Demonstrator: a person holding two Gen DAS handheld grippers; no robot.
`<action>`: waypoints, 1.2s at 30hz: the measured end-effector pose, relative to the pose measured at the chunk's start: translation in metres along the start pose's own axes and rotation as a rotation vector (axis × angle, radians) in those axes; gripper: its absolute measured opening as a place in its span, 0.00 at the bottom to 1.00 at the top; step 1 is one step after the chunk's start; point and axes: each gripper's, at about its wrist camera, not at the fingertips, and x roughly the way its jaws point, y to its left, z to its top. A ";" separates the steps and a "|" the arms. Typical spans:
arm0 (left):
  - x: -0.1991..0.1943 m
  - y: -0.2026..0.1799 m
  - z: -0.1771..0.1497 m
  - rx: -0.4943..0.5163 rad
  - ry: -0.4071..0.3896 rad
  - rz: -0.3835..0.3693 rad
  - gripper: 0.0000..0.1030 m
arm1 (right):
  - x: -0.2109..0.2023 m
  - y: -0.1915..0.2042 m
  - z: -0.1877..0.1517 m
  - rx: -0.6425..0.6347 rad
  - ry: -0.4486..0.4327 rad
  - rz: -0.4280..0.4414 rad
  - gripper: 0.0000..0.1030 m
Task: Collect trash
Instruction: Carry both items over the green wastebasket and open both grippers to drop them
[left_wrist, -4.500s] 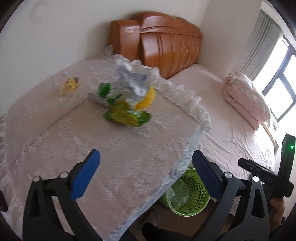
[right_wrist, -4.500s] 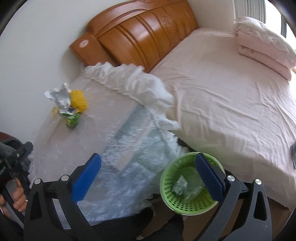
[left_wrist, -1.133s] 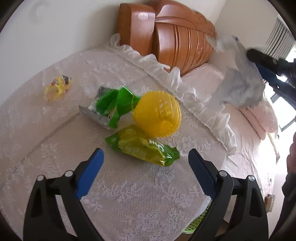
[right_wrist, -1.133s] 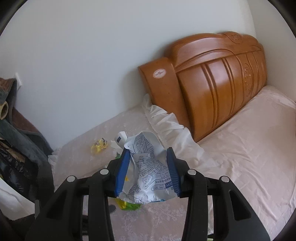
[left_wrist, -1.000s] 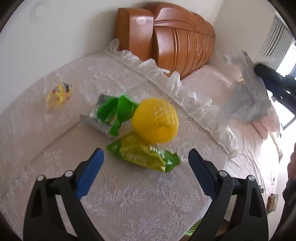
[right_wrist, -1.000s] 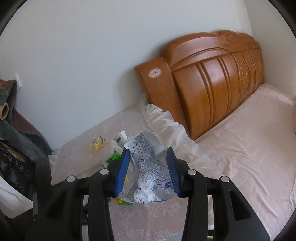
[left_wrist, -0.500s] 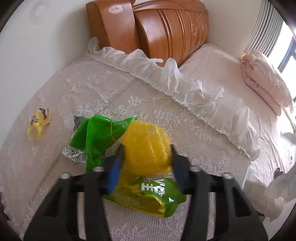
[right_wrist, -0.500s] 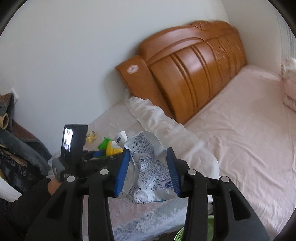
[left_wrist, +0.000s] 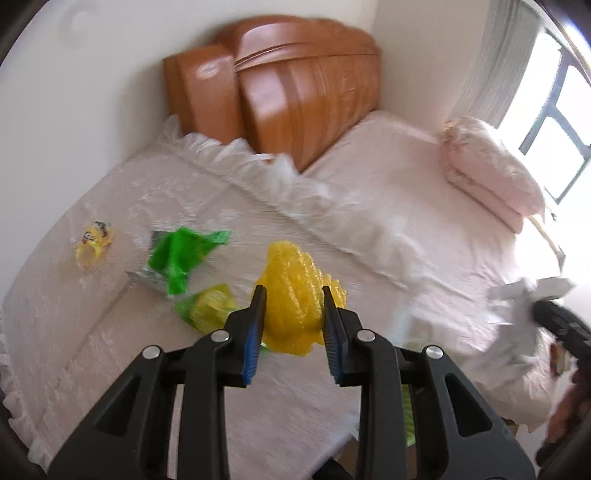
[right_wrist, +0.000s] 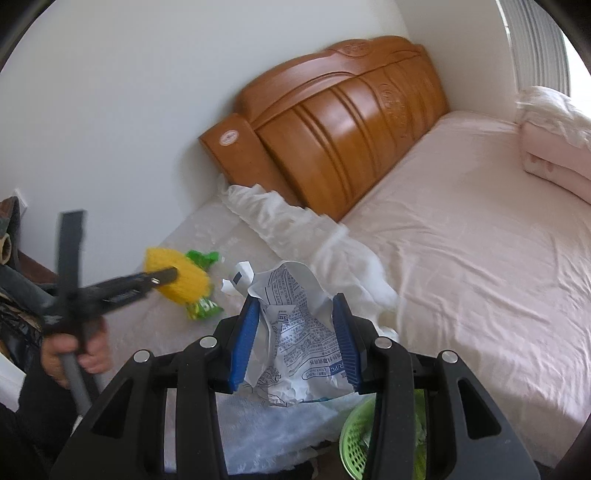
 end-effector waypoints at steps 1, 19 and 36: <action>-0.007 -0.010 -0.003 0.008 -0.003 -0.023 0.28 | -0.008 -0.006 -0.007 0.002 0.002 -0.024 0.40; 0.041 -0.216 -0.125 0.437 0.306 -0.314 0.41 | -0.106 -0.112 -0.095 0.178 0.001 -0.271 0.41; 0.023 -0.212 -0.121 0.306 0.241 -0.262 0.89 | -0.092 -0.116 -0.106 0.135 0.050 -0.196 0.42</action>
